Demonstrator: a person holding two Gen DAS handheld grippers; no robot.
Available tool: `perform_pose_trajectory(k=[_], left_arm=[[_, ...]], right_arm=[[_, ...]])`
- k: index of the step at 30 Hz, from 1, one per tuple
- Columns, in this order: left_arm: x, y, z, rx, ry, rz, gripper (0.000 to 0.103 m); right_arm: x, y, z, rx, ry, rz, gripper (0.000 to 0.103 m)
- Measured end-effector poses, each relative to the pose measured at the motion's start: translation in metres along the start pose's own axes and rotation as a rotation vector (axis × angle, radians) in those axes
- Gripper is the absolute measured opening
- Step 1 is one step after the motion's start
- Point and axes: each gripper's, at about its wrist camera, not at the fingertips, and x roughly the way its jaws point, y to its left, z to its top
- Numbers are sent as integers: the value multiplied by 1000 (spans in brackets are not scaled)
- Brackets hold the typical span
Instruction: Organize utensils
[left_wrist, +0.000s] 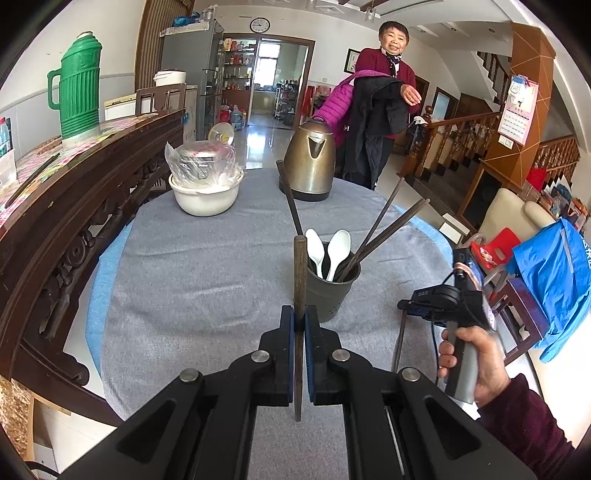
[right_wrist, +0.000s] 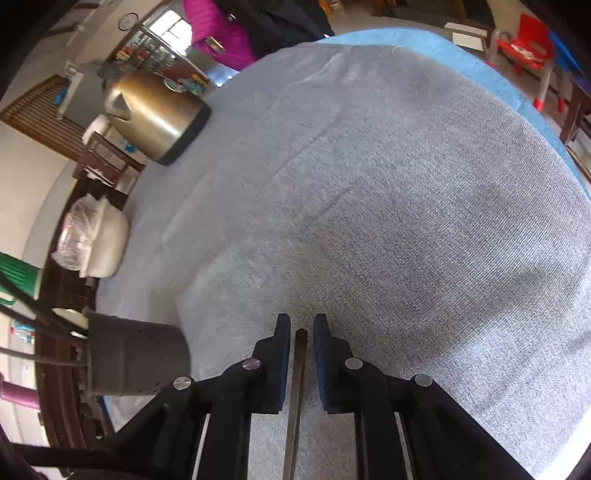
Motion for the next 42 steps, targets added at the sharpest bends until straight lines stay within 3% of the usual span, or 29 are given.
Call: perform_pose_trajectory(k=[7,12,21,29,42], left_arm=[[-4,-2,-1,-4,-7,2,5],[-7,-5,-2,2,-7,5,5],[-6,-13,2,21,-10,0,5],[-7,-16,2,28,-12,5,5],[-10,-22,2,34,-18,3,5]], right_arm=[[10,24,-2,-128,-17,-111,12],[4,25,-6,-141,-39,-108,8],[-47,22,-22,-160,-138,29,8],[-100,48,-36,-212,-262,184,8],[-163,69,-60,-284,-433,260,8]])
